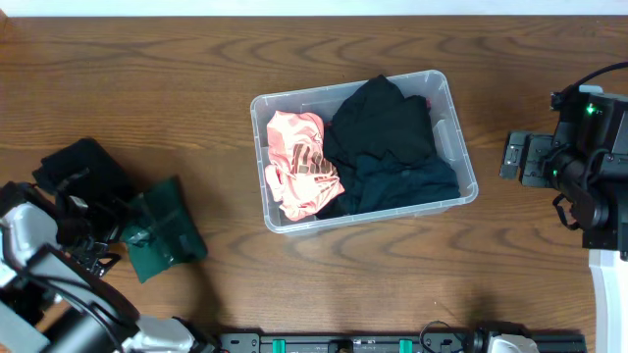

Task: Pack container
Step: 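Grasp the dark green garment on the left with the left gripper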

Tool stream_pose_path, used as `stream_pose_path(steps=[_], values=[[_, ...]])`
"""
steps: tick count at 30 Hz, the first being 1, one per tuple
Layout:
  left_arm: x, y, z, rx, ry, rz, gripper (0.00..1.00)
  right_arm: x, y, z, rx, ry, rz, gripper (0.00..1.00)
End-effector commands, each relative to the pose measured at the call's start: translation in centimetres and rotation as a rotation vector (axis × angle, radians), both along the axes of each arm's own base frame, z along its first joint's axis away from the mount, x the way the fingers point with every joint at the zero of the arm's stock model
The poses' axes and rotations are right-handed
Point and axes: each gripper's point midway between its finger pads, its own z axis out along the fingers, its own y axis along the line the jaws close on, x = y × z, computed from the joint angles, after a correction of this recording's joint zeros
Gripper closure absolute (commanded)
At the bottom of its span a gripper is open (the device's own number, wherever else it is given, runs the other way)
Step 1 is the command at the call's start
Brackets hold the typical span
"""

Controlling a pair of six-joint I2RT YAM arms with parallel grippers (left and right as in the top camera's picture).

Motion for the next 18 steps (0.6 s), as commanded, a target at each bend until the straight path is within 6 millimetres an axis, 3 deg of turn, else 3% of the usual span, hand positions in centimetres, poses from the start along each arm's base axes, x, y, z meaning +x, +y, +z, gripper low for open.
stream_pose_path(steps=[1, 4, 6, 8, 11, 13, 16, 18], values=[[0.8, -0.9, -1.0, -0.067, -0.044, -0.046, 0.02, 0.1, -0.2, 0.0, 0.000, 0.003, -0.007, 0.01], [2.2, -2.1, -1.3, -0.125, -0.105, -0.088, 0.00, 0.2, -0.2, 0.0, 0.000, 0.002, -0.007, 0.01], [2.6, -2.9, -1.5, -0.133, -0.104, -0.114, 0.08, 0.2, -0.2, 0.0, 0.000, 0.001, -0.007, 0.01], [3.1, -3.5, -1.5, -0.128, -0.106, -0.143, 0.21, 0.2, -0.2, 0.0, 0.000, 0.001, -0.007, 0.01], [3.7, -4.5, -1.5, -0.125, -0.108, -0.189, 0.56, 0.2, -0.2, -0.1, 0.000, 0.003, -0.007, 0.01], [4.0, -5.2, -1.5, -0.126, -0.108, -0.215, 0.71, 0.1, -0.2, -0.1, 0.001, 0.005, -0.007, 0.01], [4.3, -6.2, -1.0, -0.135, -0.110, -0.245, 0.86, 0.1, -0.2, -0.1, 0.001, 0.005, -0.007, 0.01], [4.8, -7.0, 0.1, -0.145, -0.149, -0.269, 0.89, 0.1, -0.2, -0.1, 0.001, 0.006, -0.007, 0.01]])
